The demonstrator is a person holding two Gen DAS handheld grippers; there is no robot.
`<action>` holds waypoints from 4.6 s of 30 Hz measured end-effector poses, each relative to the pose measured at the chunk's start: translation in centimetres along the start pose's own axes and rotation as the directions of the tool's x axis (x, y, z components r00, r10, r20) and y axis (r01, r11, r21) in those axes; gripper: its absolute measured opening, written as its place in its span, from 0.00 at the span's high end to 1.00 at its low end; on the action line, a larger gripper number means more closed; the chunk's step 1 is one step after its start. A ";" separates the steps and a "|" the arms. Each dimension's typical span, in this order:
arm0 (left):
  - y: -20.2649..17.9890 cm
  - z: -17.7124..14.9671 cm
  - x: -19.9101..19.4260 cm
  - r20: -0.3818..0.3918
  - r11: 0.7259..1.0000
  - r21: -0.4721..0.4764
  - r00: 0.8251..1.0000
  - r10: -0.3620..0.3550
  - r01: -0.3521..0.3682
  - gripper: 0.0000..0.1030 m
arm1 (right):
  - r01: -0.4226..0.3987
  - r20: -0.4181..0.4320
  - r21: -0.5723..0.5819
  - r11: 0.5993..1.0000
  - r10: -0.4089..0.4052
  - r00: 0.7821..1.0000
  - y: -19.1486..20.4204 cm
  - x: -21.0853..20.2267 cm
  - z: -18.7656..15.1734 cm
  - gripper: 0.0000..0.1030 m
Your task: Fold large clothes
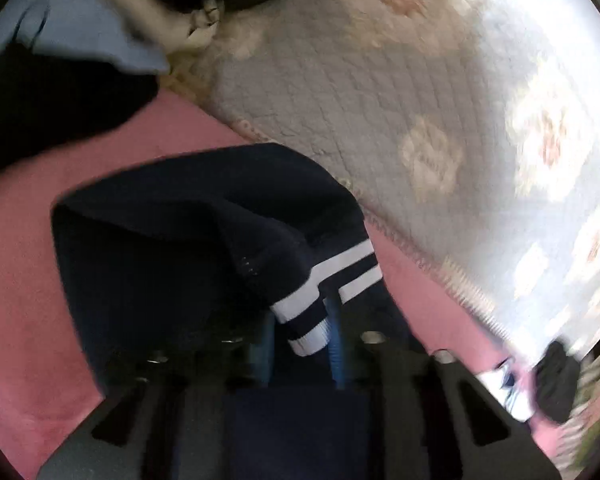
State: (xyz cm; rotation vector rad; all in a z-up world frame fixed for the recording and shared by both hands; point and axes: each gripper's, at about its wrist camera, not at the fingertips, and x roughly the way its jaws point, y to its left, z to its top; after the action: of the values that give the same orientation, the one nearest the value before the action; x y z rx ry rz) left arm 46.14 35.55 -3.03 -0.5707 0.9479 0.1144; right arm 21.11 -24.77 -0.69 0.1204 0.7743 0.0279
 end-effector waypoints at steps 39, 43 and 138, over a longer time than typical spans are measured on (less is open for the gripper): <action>-26.2 -32.7 -14.8 -0.052 0.776 0.472 0.892 -0.449 0.419 0.24 | -0.023 0.054 0.163 0.986 0.014 0.998 -4.6 -4.8 6.8 0.26; -21.8 -29.6 -16.5 0.122 0.844 0.477 0.933 -0.340 0.245 0.23 | -0.124 -0.054 0.112 0.986 0.131 0.990 -0.3 -1.5 6.9 0.26; -20.1 -20.4 -2.4 0.045 0.803 0.594 0.999 0.028 -0.049 0.98 | 0.256 -0.019 -0.067 0.964 -0.258 0.966 -10.6 -1.5 8.7 0.96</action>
State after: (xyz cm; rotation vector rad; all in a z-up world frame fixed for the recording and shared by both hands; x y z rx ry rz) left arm 36.46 8.47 -1.97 0.0395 0.9014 -0.1403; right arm 25.92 -36.30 5.32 -0.0428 0.8111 -0.1926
